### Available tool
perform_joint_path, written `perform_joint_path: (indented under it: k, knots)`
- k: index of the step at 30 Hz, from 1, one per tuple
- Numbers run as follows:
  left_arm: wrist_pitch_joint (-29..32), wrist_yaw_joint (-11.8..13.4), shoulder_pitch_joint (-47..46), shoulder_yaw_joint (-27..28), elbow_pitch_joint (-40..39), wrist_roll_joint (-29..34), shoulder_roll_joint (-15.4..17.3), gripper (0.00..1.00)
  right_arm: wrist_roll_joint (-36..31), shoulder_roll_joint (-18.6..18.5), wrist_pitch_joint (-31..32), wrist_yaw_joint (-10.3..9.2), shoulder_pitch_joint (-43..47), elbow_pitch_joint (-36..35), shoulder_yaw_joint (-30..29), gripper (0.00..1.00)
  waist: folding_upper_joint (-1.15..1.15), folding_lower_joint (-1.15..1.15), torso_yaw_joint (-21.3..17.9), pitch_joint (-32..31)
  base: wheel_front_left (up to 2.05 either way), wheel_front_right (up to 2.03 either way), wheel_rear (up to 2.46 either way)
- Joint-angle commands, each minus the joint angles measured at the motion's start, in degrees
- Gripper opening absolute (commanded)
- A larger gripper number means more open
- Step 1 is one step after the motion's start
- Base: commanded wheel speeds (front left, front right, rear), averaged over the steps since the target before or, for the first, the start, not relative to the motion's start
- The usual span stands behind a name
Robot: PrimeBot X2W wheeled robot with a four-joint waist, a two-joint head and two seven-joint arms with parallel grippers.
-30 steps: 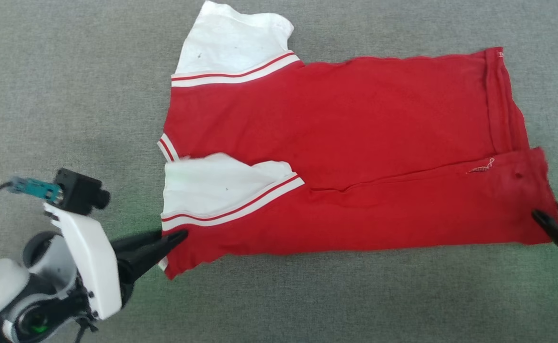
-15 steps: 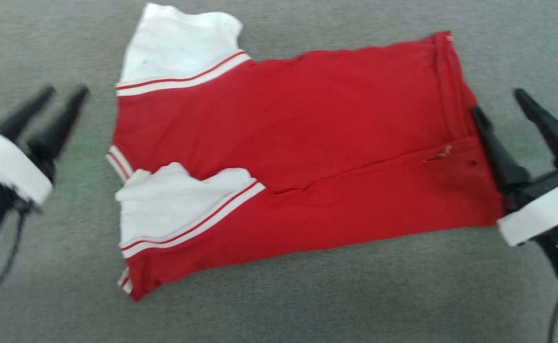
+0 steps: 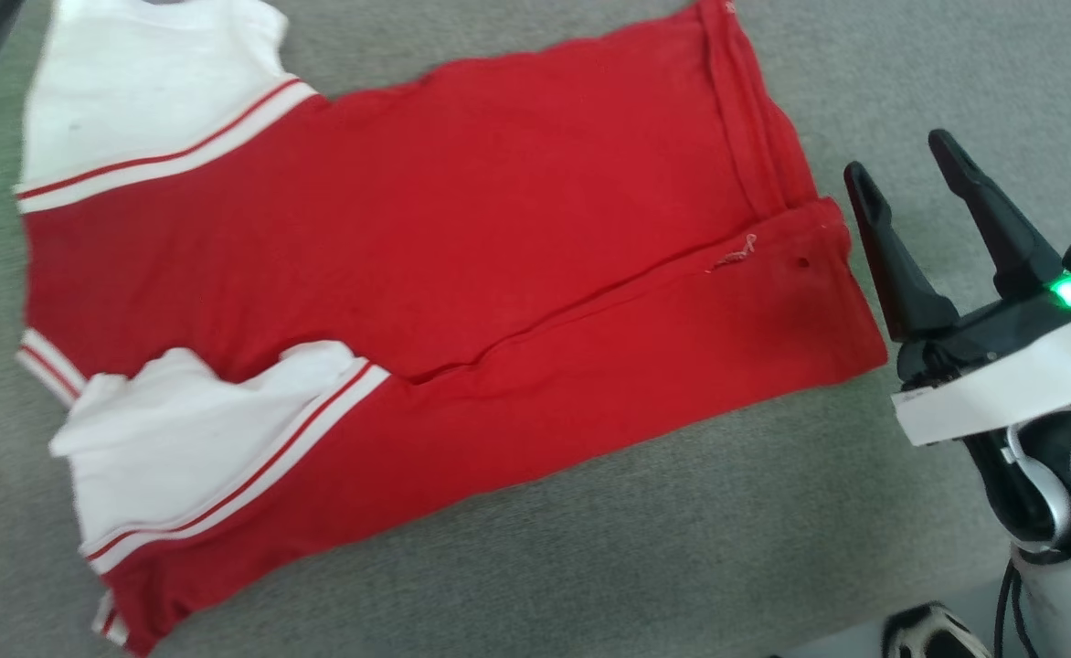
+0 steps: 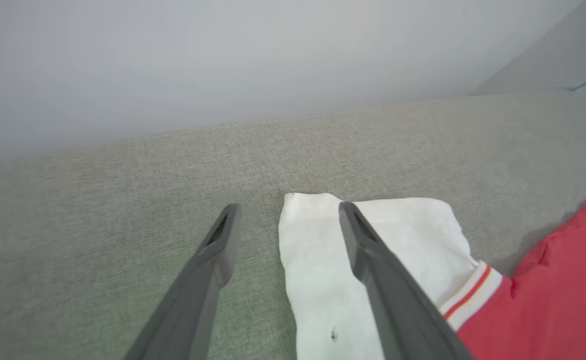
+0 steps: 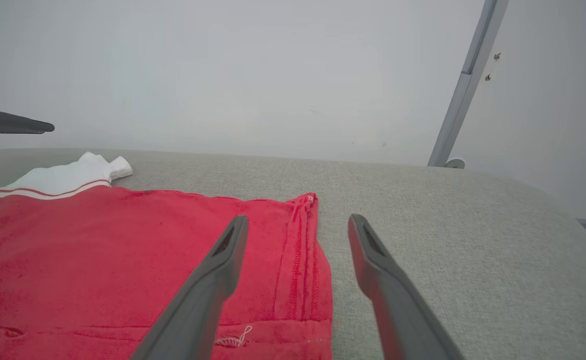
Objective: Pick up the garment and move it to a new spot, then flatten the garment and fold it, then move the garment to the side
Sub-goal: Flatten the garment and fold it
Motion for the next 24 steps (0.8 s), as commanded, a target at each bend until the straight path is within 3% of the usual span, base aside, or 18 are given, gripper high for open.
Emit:
perform_joint_path:
  k: [1,3,6,14,15,16,17,18,19,24]
  knots:
    - [4.4,-1.0,-3.1,-1.3,2.0,0.6,0.2,1.0,0.4,0.1,-0.6,0.0,-1.1,0.5,0.7,1.0,0.0,0.0,-2.3,2.1,0.0,0.0,0.0]
    - [14.3,-1.6,-6.9,-3.4,5.9,-0.2,0.1,1.0,0.8,0.2,-0.8,0.0,-2.1,0.9,2.1,1.0,0.0,0.0,-3.5,3.0,0.0,0.0,0.0]
    - [22.4,-1.7,-10.2,-5.2,8.6,-0.1,0.6,1.0,1.2,-0.2,-0.6,0.0,-2.7,1.2,3.3,1.0,0.0,0.0,-4.3,4.0,0.0,0.0,0.0]
    - [34.3,-3.3,-13.8,-7.0,10.4,-2.5,-2.2,1.0,2.1,-1.2,0.0,0.0,-4.3,1.1,3.8,1.0,0.0,0.0,-4.3,7.1,0.0,0.0,0.0]
    - [35.0,-3.6,-14.1,-7.3,10.3,-2.5,-2.6,0.83,2.3,-1.4,0.4,0.0,-4.6,1.1,3.8,1.0,0.0,0.0,-4.1,7.3,0.0,0.0,0.0]
    - [35.2,-3.7,-14.3,-7.5,10.2,-2.5,-2.9,0.42,2.2,-1.7,0.8,0.0,-5.2,1.2,3.9,1.0,0.0,0.0,-4.0,7.5,0.0,0.0,0.0]
    - [35.4,-4.1,-14.5,-7.7,10.0,-2.4,-3.3,0.27,2.3,-2.1,1.3,0.0,-5.9,1.3,4.1,1.0,0.0,0.0,-3.8,7.7,0.0,0.0,0.0]
    - [35.4,-4.1,-14.5,-7.7,10.0,-2.4,-3.3,0.27,2.3,-2.1,1.3,0.0,-5.9,1.3,4.1,1.0,0.0,0.0,-3.8,7.7,0.0,0.0,0.0]
    - [35.6,-4.3,-14.7,-7.8,9.9,-2.5,-3.5,0.0,2.6,-2.4,2.2,0.0,-6.7,1.6,4.5,1.0,0.0,0.0,-3.7,7.9,0.0,0.0,0.0]
    - [35.5,-4.9,-15.2,-8.0,9.9,-2.8,-4.8,0.0,4.3,-5.5,8.8,0.0,-12.8,4.4,6.9,1.0,0.0,0.0,-2.5,8.3,0.0,0.0,0.0]
